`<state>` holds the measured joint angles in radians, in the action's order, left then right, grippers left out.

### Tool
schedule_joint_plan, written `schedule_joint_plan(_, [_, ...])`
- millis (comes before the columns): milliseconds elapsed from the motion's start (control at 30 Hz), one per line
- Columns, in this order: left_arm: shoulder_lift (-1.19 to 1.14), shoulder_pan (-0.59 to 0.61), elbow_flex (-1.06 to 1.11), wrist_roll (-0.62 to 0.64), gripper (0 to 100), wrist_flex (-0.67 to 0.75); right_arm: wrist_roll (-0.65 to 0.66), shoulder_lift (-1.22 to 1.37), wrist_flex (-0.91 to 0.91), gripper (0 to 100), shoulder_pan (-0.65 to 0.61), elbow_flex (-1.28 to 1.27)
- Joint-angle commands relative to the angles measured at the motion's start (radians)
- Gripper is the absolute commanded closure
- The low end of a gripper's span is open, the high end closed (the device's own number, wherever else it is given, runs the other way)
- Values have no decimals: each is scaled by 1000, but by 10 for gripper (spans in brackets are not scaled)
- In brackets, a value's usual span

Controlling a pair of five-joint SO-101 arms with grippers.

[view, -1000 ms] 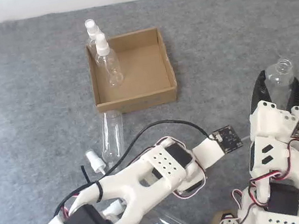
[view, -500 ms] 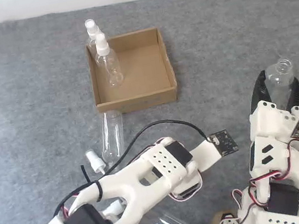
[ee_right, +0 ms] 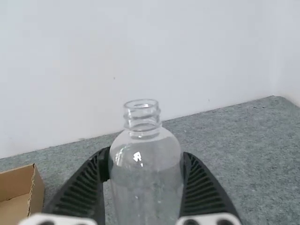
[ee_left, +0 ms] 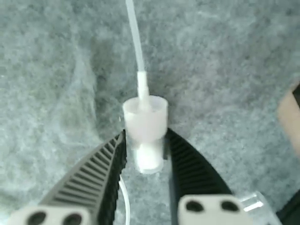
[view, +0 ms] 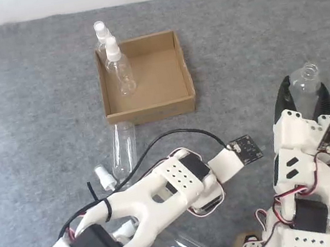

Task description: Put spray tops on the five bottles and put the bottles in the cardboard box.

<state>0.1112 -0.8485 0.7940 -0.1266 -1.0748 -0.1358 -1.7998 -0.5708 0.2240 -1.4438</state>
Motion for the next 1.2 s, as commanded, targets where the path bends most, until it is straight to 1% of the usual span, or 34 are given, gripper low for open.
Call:
schedule_joint_plan(0, [-43,9,-8,15,906,17,-3,-15,27,992,-5,12])
schedule_joint_plan(167, [-147,9,-93,18,911,-37,-3,-15,27,992,-2,12])
schedule_joint_plan(267, [-157,9,-102,12,965,-41,-3,-15,27,992,-2,12])
schedule_joint_plan(333, [-141,9,-101,12,991,-46,-3,-15,27,992,-2,12])
schedule_joint_plan(600, [17,21,-56,11,988,-133,-2,-15,27,992,-2,12])
schedule_joint_plan(667, [68,63,-33,11,988,-132,-3,-15,27,992,-2,12])
schedule_joint_plan(800, [133,204,-22,2,988,-135,-3,-15,27,992,-5,11])
schedule_joint_plan(900, [170,287,-25,-66,988,-167,-3,-15,27,992,-8,11])
schedule_joint_plan(1067, [261,374,-19,-75,988,-175,-3,-15,25,992,-8,11])
schedule_joint_plan(1167, [328,407,-1,-75,988,-175,-3,-15,25,992,-8,11])
